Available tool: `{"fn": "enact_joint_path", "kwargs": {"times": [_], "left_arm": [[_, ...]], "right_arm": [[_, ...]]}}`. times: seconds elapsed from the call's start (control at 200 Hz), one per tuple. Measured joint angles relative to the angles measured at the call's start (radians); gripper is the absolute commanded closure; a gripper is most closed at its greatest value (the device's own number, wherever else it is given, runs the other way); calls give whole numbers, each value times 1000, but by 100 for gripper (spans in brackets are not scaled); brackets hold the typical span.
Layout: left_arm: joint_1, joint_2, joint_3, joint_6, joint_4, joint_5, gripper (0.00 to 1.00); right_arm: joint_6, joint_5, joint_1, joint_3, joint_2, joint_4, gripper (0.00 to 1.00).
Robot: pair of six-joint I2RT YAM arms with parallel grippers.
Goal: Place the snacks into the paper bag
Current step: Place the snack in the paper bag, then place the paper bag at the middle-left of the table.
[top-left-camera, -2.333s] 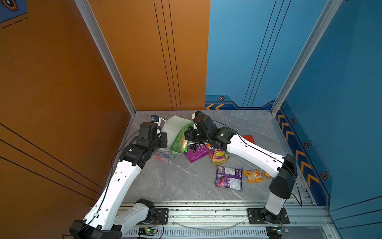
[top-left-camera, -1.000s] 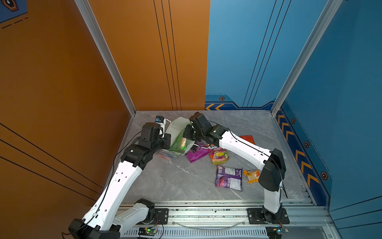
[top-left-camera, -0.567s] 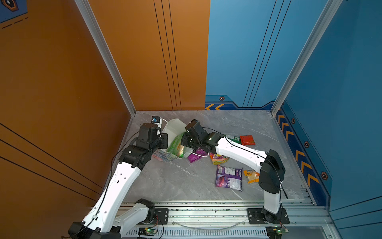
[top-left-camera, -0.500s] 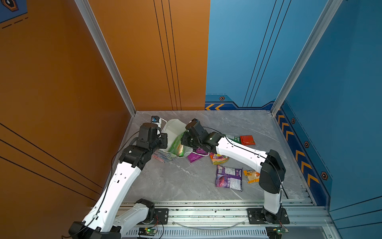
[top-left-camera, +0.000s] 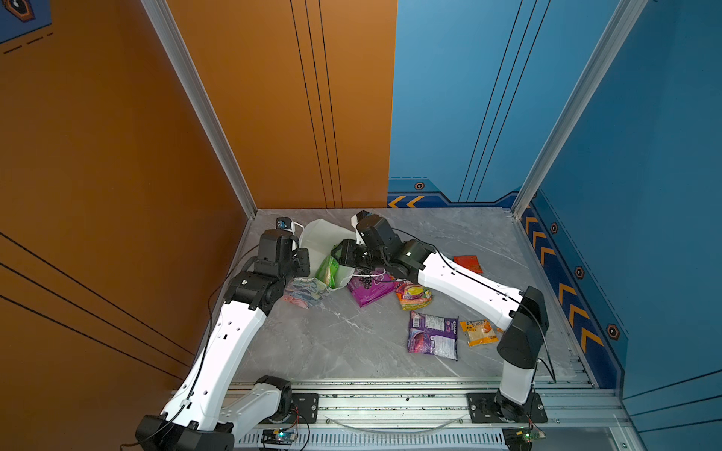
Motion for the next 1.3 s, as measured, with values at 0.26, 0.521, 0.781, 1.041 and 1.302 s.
{"fn": "enact_joint_path", "kwargs": {"times": [0.26, 0.521, 0.781, 1.041, 1.302], "left_arm": [[59, 30, 13, -18, -28, -9, 100], [64, 31, 42, -39, -62, -15, 100], [77, 10, 30, -80, -77, -14, 100], [106, -34, -10, -94, -74, -7, 100], [109, -48, -16, -93, -61, -3, 100]], "right_arm": [[-146, -33, -79, -166, -306, -3, 45], [-202, -60, -230, -550, -445, 162, 0], [-274, 17, -245, -671, -386, 177, 1], [-306, 32, -233, -604, -206, 151, 6], [-315, 35, -167, -488, -33, 88, 6]]}}
